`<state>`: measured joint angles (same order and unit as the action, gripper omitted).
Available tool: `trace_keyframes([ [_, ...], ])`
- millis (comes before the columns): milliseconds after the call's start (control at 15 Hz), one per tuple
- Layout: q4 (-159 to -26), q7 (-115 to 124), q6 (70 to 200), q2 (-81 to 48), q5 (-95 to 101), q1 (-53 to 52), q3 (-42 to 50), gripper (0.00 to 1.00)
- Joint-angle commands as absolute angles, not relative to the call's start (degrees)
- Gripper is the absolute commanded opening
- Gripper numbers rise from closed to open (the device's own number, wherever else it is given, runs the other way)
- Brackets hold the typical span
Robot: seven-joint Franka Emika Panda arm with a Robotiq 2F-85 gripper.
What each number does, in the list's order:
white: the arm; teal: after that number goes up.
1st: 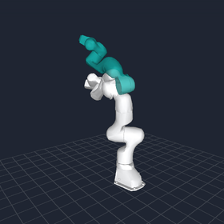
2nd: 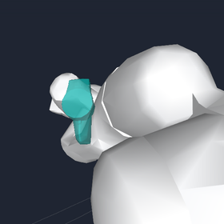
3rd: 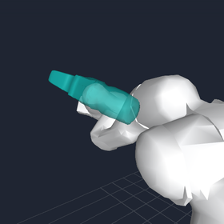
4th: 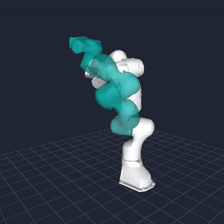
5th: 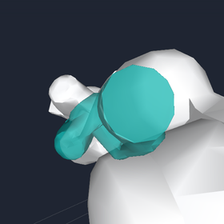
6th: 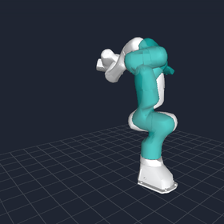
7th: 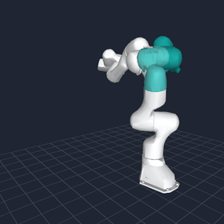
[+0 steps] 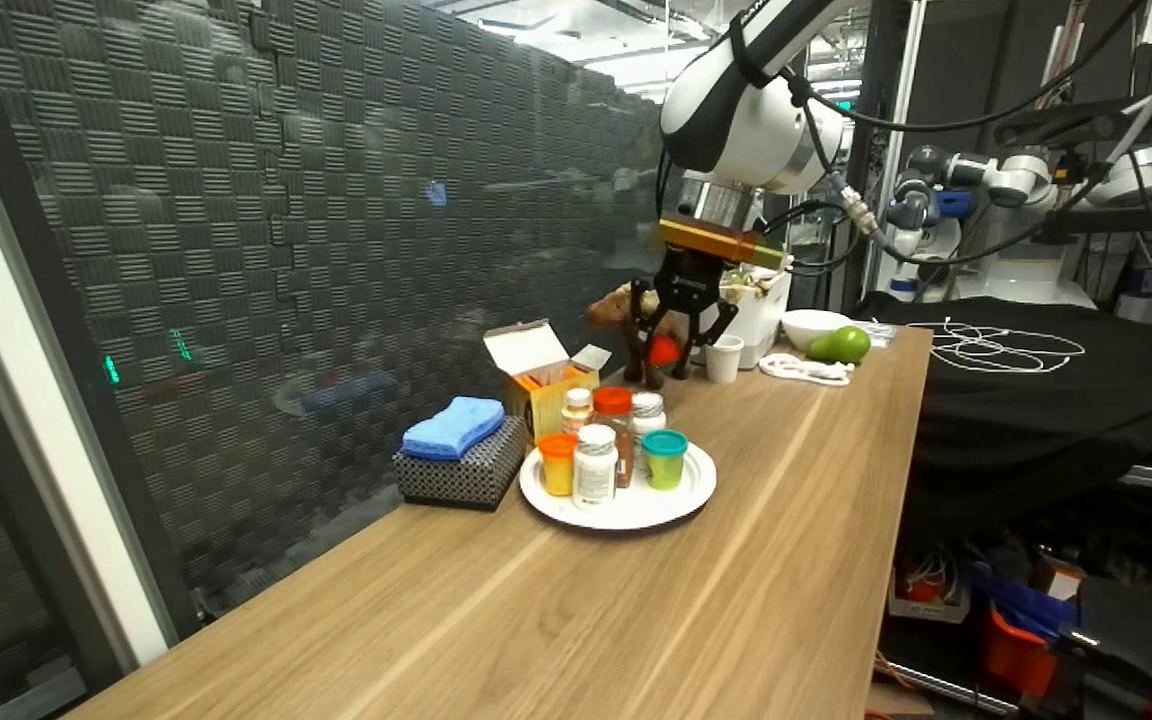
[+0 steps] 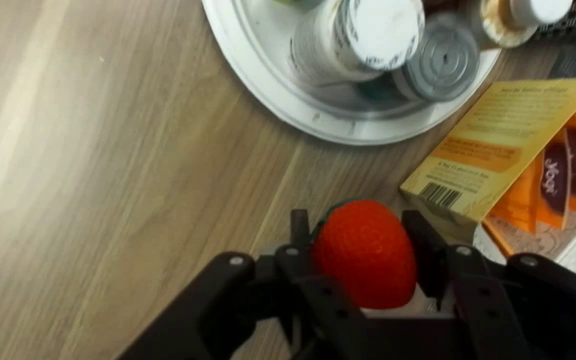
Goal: Put all the containers on the white plate
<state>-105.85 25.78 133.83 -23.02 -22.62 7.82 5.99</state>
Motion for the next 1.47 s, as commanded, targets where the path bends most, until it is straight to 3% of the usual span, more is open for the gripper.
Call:
trace_keyframes([
  [0, -118.1, 23.0, 140.7, -13.9, -23.2, 5.0, 4.2, 0.24],
  [533, -133.5, 21.3, 154.6, -3.3, -21.2, -0.4, 0.5, 0.24],
  [1400, -135.4, 12.4, 146.8, -3.9, -20.6, -1.1, -1.5, 0.24],
])
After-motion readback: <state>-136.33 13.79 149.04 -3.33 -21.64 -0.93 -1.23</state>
